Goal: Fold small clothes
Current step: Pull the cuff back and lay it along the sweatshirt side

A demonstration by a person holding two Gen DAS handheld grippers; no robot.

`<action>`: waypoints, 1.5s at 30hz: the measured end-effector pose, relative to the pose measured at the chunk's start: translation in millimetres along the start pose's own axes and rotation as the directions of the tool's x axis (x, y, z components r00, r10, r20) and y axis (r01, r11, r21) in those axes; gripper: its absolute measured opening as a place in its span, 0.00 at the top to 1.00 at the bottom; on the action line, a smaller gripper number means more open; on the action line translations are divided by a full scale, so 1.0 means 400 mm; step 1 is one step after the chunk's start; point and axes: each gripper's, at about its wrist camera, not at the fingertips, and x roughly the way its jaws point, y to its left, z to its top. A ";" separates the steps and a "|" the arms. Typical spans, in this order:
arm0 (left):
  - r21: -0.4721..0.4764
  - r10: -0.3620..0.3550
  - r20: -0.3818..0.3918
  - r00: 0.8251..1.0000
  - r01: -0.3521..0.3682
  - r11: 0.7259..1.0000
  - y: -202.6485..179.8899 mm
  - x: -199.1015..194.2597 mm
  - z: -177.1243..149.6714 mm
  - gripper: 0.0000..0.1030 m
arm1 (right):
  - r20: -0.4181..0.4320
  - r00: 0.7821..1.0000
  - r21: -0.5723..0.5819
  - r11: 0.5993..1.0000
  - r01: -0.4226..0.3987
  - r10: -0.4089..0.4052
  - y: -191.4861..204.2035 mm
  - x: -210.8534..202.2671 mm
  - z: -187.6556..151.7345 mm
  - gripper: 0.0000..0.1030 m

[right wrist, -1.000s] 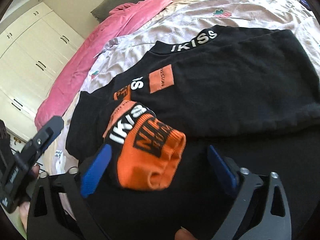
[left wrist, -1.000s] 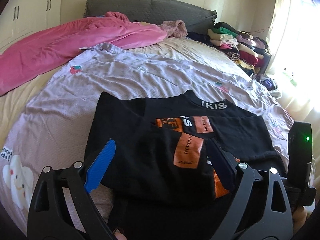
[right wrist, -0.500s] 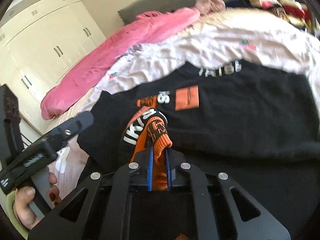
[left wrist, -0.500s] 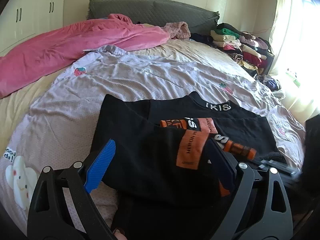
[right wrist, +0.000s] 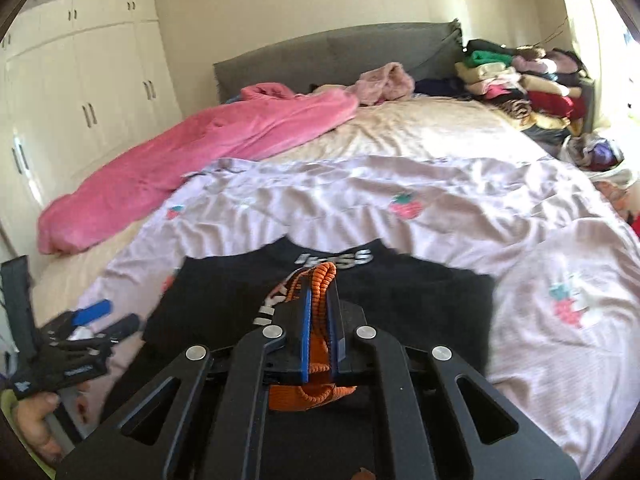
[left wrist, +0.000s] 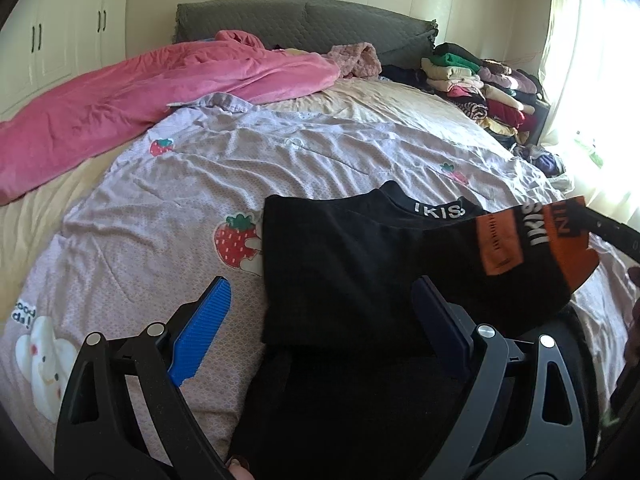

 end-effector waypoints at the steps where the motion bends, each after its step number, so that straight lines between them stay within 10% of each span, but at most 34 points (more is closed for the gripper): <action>1: 0.004 0.002 -0.001 1.000 -0.002 1.000 -0.003 0.002 0.001 0.18 | -0.003 1.000 -0.006 1.000 0.016 -0.016 -0.013 0.003 -0.001 0.95; 14: -0.179 0.105 0.029 0.994 -0.098 0.979 0.116 -0.011 0.018 0.18 | -0.042 0.984 -0.002 0.985 0.175 -0.175 -0.133 0.052 -0.037 0.95; 28: -0.031 -0.069 -0.017 0.997 0.069 0.997 -0.043 0.072 0.041 0.29 | -0.081 0.956 0.054 0.957 0.286 -0.282 -0.198 0.056 -0.087 0.78; 37: 0.182 0.033 -0.194 0.980 0.003 0.983 -0.143 0.231 -0.002 0.29 | -0.108 0.970 -0.027 0.976 0.218 -0.219 -0.125 0.057 -0.110 0.72; 45: 0.153 0.004 -0.243 0.970 0.035 0.988 -0.109 0.254 -0.032 0.29 | -0.139 0.982 -0.088 0.989 0.117 -0.128 -0.044 0.102 -0.107 0.65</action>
